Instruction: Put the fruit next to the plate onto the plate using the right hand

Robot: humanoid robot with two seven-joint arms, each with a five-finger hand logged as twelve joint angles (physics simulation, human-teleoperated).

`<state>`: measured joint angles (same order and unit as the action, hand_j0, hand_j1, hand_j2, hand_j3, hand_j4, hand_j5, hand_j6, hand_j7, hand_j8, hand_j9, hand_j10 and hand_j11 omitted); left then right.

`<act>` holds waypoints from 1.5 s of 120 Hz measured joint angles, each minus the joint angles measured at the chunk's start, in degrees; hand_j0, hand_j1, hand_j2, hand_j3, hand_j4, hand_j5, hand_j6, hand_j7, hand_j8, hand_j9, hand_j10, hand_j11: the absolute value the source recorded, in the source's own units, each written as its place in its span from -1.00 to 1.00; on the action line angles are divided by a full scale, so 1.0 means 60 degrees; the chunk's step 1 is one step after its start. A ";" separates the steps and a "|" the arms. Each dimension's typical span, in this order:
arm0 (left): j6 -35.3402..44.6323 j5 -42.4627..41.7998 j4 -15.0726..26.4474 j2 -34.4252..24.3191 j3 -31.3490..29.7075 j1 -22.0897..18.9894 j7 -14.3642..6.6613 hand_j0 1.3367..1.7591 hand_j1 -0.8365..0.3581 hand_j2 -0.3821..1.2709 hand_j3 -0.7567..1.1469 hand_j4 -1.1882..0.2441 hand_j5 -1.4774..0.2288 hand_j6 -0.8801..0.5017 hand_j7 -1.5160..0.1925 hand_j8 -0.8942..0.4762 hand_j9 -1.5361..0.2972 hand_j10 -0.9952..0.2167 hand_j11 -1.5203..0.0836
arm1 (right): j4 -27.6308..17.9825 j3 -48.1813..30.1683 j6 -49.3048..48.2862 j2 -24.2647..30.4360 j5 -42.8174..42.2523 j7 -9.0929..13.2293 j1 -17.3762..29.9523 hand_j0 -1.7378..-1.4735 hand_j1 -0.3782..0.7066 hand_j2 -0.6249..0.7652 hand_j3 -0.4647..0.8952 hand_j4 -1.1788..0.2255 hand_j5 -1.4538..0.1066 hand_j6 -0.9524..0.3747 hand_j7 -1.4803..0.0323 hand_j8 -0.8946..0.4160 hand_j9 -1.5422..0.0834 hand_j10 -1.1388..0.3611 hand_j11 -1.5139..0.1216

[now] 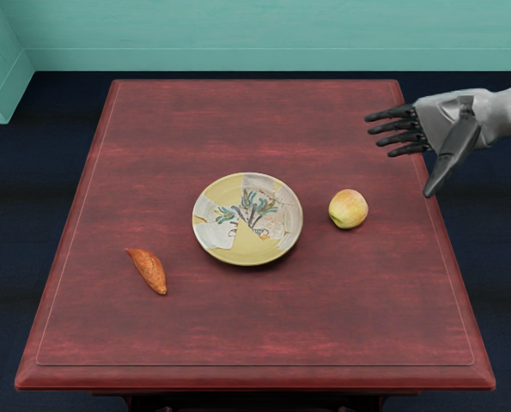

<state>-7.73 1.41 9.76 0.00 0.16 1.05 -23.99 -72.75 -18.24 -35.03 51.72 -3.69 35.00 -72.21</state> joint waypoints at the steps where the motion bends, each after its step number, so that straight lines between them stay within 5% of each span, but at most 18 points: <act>1: 0.0000 0.0000 0.0000 0.0000 0.0000 0.0000 0.0000 0.52 0.97 -0.54 -0.21 0.65 0.72 0.26 0.76 0.29 0.66 0.63 0.88 | -0.0062 0.0091 0.0000 0.0003 -0.0045 0.0000 -0.0091 -0.40 -0.95 -0.10 -0.32 0.68 0.86 0.44 0.96 0.37 0.90 0.52 0.85; 29: 0.0000 0.0000 -0.0001 0.0000 -0.0003 0.0000 0.0000 0.52 0.97 -0.54 -0.21 0.65 0.72 0.26 0.76 0.29 0.66 0.63 0.88 | -0.0891 0.2729 0.0002 0.0108 -0.0901 0.0000 -0.2497 -0.40 -0.95 -0.10 -0.32 0.68 0.86 0.43 0.96 0.36 0.90 0.52 0.85; 70: 0.0000 -0.0001 -0.0001 0.0000 -0.0007 0.0015 0.0000 0.52 0.97 -0.54 -0.21 0.65 0.72 0.26 0.76 0.29 0.66 0.63 0.88 | -0.2462 0.4422 0.3202 -0.0678 -0.3594 0.0000 -0.3383 -0.40 -0.95 -0.10 -0.32 0.67 0.86 0.43 0.96 0.36 0.90 0.52 0.85; 103: 0.0000 -0.0001 -0.0001 0.0000 0.0001 0.0015 0.0000 0.52 0.97 -0.54 -0.21 0.65 0.72 0.26 0.76 0.29 0.66 0.63 0.88 | -0.3070 0.4462 0.5083 -0.0946 -0.5251 0.0000 -0.2621 -0.40 -0.94 -0.10 -0.32 0.67 0.86 0.42 0.95 0.36 0.89 0.51 0.85; 180: 0.0000 0.0000 -0.0001 0.0000 0.0004 0.0015 0.0000 0.52 0.97 -0.54 -0.21 0.65 0.72 0.26 0.76 0.29 0.66 0.63 0.88 | -0.3746 0.4506 0.8430 -0.1515 -0.7904 0.0000 -0.0678 -0.40 -0.45 -0.16 -0.32 0.35 0.49 0.09 0.57 0.01 0.54 0.21 0.49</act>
<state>-7.73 1.41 9.76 0.00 0.18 1.14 -23.99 -95.22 8.79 15.55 42.63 -51.11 35.00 -76.28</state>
